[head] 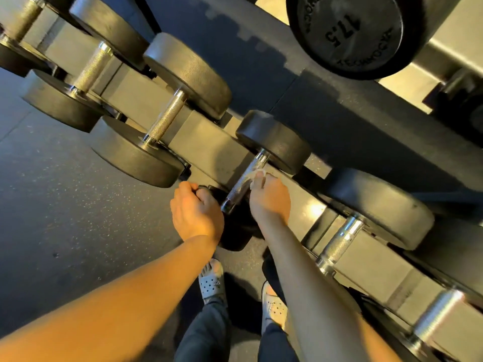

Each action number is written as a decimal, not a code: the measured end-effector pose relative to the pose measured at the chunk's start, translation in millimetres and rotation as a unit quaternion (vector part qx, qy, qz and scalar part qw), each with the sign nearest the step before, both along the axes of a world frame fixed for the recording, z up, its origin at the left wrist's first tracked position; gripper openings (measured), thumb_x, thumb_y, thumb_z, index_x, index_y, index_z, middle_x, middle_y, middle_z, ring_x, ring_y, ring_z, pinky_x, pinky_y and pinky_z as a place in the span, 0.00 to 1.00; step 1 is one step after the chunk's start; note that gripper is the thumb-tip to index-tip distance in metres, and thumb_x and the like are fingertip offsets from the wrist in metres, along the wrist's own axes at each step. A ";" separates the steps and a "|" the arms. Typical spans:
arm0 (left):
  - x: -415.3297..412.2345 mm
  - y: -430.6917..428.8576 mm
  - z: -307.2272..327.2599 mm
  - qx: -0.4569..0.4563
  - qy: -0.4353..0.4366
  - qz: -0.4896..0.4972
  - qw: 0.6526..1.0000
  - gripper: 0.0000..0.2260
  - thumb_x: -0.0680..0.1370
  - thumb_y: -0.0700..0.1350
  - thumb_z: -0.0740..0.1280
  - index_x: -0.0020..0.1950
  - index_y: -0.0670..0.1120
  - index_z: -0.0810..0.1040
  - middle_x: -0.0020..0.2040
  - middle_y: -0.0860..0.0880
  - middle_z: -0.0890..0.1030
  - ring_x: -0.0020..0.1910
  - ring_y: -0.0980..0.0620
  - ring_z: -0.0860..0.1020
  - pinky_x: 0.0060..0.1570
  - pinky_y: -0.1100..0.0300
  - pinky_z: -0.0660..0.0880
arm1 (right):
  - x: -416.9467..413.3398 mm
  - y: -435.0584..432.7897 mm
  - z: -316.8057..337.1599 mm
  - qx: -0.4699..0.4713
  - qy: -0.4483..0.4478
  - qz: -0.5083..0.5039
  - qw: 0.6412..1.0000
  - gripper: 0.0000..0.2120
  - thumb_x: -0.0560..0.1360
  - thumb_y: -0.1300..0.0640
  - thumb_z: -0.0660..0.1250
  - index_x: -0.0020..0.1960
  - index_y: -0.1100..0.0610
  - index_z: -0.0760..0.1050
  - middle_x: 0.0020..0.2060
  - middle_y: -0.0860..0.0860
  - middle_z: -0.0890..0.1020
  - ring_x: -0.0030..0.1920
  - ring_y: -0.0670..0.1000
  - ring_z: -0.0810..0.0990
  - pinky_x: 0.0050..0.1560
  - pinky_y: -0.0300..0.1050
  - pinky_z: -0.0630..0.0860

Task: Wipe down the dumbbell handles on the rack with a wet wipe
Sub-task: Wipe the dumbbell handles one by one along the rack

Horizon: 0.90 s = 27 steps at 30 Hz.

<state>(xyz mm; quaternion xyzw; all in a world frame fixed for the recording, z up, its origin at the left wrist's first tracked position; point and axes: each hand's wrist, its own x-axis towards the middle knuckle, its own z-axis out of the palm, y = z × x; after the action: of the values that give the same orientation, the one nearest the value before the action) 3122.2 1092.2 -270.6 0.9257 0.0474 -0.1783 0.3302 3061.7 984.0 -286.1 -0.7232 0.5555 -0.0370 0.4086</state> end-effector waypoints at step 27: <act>39.6 -82.1 -0.2 -0.237 0.125 -0.091 0.959 0.09 0.82 0.39 0.67 0.49 0.53 0.81 0.47 0.56 0.81 0.45 0.61 0.79 0.49 0.66 0.76 | 54.6 -91.7 48.5 -0.178 -0.053 0.062 0.981 0.15 0.82 0.53 0.56 0.38 0.50 0.71 0.35 0.45 0.72 0.37 0.47 0.72 0.39 0.47 0.69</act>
<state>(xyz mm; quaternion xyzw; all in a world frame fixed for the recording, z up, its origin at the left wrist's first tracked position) 3161.9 1010.1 -270.7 0.7915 -0.0397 -0.3276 0.5144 3116.4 892.3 -237.6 -0.8145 0.4713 -0.1480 0.3041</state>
